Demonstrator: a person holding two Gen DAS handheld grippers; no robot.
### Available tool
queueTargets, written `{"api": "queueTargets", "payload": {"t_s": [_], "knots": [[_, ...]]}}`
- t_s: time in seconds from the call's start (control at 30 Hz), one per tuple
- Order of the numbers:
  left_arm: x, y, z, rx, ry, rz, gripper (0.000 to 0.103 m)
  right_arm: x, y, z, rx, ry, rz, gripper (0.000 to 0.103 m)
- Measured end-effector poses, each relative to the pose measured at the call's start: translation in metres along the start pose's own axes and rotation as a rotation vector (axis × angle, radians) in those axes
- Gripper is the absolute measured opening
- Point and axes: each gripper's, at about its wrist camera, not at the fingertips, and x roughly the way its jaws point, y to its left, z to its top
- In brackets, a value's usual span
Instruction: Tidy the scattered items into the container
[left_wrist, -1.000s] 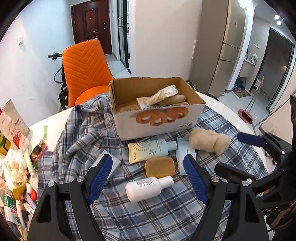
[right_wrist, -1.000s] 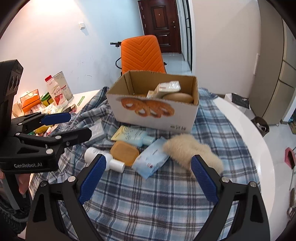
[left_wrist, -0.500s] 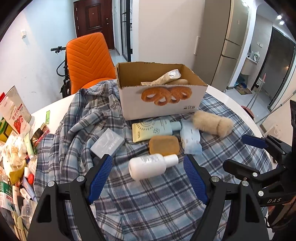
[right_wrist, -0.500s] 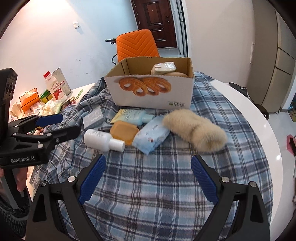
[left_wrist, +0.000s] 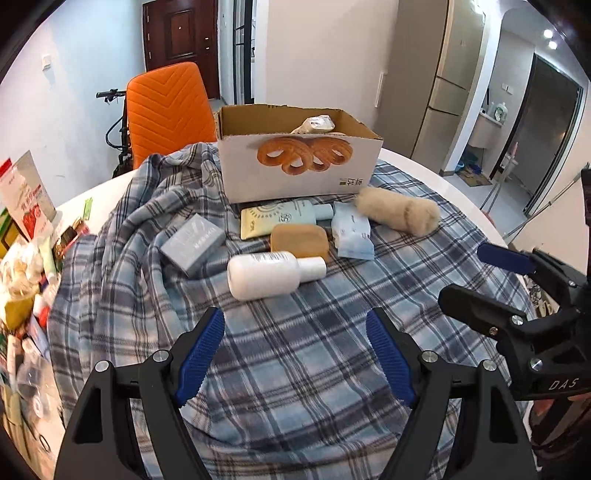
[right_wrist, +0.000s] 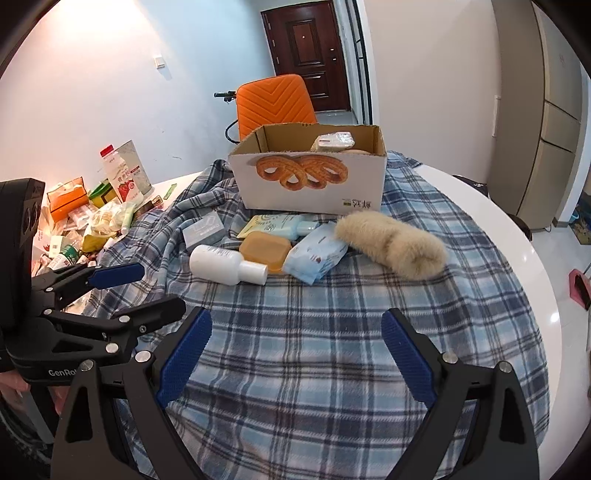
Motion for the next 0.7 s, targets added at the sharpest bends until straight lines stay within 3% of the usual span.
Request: {"api": "queueTargets", "payload": {"t_s": [0.13,0.23,0.43,0.6,0.7], "knots": [[-0.006,0.000,-0.010,-0.006,-0.032,0.027,0.081,-0.003,-0.001,-0.012,0.036,0.003,0.019,0.092],[-0.010,0.001,-0.016,-0.024,-0.043,0.001,0.081,-0.004,0.003,-0.021,0.028,0.010,0.041,0.093],[-0.015,-0.003,-0.029,-0.023,-0.054,0.021,0.086,-0.014,0.013,-0.036,-0.013,-0.025,-0.035,0.093],[-0.017,0.000,-0.039,-0.039,-0.050,0.011,0.086,-0.019,0.011,-0.045,0.019,-0.034,-0.041,0.093],[-0.020,0.000,-0.044,-0.046,-0.055,0.009,0.086,-0.020,0.011,-0.051,0.015,-0.036,-0.027,0.101]]}}
